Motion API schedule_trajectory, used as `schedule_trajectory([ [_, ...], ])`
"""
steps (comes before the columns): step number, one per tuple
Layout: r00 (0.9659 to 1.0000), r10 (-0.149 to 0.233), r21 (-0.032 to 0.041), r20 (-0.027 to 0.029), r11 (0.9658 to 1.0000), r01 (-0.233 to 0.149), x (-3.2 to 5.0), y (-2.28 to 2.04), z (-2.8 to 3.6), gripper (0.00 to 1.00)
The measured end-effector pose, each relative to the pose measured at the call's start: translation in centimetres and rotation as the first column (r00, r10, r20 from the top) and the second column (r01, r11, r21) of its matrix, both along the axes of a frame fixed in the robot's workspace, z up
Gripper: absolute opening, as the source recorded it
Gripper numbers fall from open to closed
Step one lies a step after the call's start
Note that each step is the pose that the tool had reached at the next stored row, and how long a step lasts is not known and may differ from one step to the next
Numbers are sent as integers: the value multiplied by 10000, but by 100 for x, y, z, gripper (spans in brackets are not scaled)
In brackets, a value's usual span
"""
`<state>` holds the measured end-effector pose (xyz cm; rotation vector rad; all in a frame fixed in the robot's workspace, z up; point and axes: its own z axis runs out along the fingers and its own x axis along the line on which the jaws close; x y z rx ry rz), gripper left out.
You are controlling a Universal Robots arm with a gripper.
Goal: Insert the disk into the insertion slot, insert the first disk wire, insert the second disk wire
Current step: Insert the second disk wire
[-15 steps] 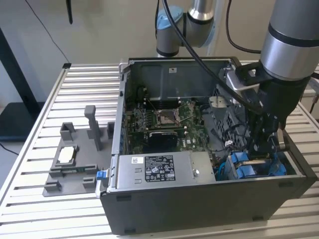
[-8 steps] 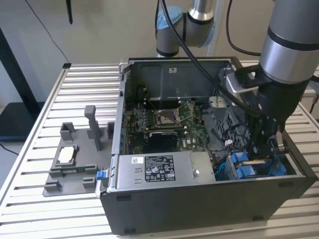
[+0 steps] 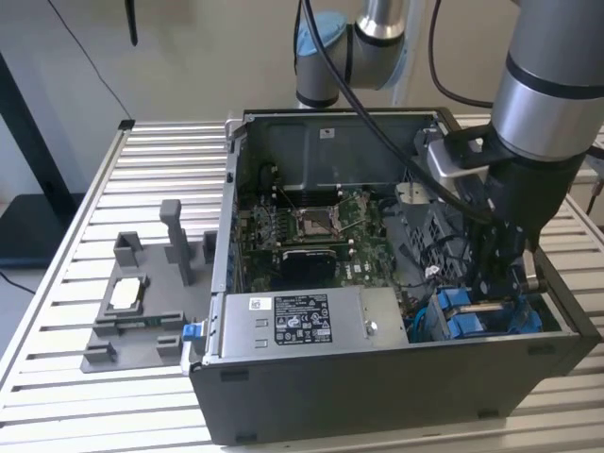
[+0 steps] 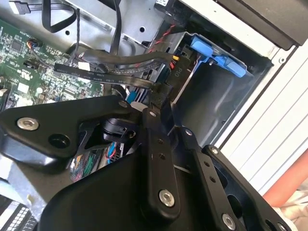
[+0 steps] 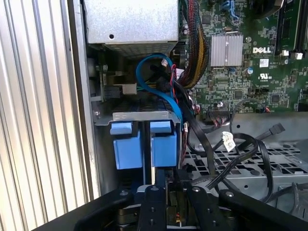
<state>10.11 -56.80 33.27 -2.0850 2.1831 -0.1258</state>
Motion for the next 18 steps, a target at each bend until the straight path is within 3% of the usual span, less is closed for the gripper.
schedule_trajectory([
  [11, 10000, -7, 1, 0, 10000, 7, 0, 0, 54, 24],
  [18, 10000, -48, -7, -1, 10000, 48, 0, 1, -25, 24],
])
